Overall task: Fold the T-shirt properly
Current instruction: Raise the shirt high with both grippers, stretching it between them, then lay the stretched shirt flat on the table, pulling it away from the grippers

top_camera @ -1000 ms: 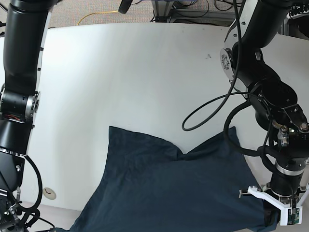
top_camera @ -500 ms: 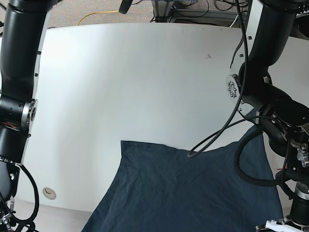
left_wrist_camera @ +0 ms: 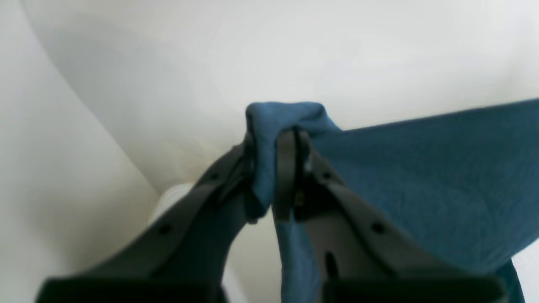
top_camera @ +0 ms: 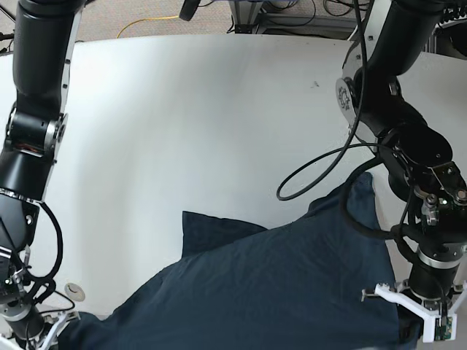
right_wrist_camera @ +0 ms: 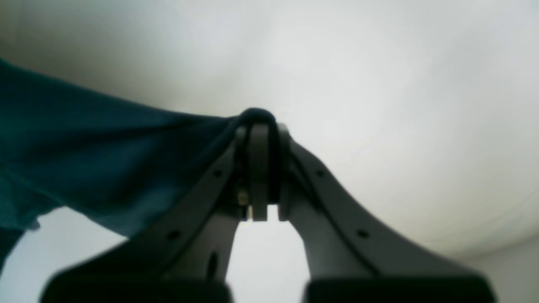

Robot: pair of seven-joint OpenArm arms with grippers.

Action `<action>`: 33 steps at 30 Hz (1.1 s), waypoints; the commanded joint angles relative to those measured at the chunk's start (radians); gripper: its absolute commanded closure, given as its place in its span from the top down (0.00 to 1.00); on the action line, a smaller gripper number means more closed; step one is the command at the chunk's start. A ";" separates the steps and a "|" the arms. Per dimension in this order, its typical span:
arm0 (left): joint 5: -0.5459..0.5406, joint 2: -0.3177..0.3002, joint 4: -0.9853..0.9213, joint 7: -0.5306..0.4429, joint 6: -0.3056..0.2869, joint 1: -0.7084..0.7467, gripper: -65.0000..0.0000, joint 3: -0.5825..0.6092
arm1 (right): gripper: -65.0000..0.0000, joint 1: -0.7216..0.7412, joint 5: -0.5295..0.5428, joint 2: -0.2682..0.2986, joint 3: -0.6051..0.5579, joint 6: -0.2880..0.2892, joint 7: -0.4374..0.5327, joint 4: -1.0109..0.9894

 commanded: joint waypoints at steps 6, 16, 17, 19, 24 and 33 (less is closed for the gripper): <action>-0.113 -0.014 0.031 -0.028 0.004 0.148 0.05 -0.010 | 0.00 -0.229 0.002 0.003 0.096 -0.013 -0.029 0.217; -0.199 -0.034 0.043 -0.030 0.004 0.404 0.00 -0.062 | 0.00 -0.561 -0.005 -0.073 0.228 -0.013 -0.052 0.419; -0.205 -0.048 0.041 -0.030 0.004 0.433 0.00 -0.064 | 0.00 -0.595 -0.005 -0.083 0.239 -0.013 -0.052 0.439; -0.227 -0.063 0.041 -0.030 0.004 0.487 0.00 -0.072 | 0.00 -0.657 -0.006 -0.103 0.258 -0.013 -0.052 0.470; -0.323 -0.068 0.041 -0.030 0.004 0.628 0.00 -0.165 | 0.00 -0.801 -0.006 -0.128 0.306 -0.013 -0.052 0.533; -0.455 -0.149 0.040 -0.033 0.004 0.862 0.00 -0.228 | 0.00 -0.985 0.002 -0.185 0.403 -0.013 -0.050 0.550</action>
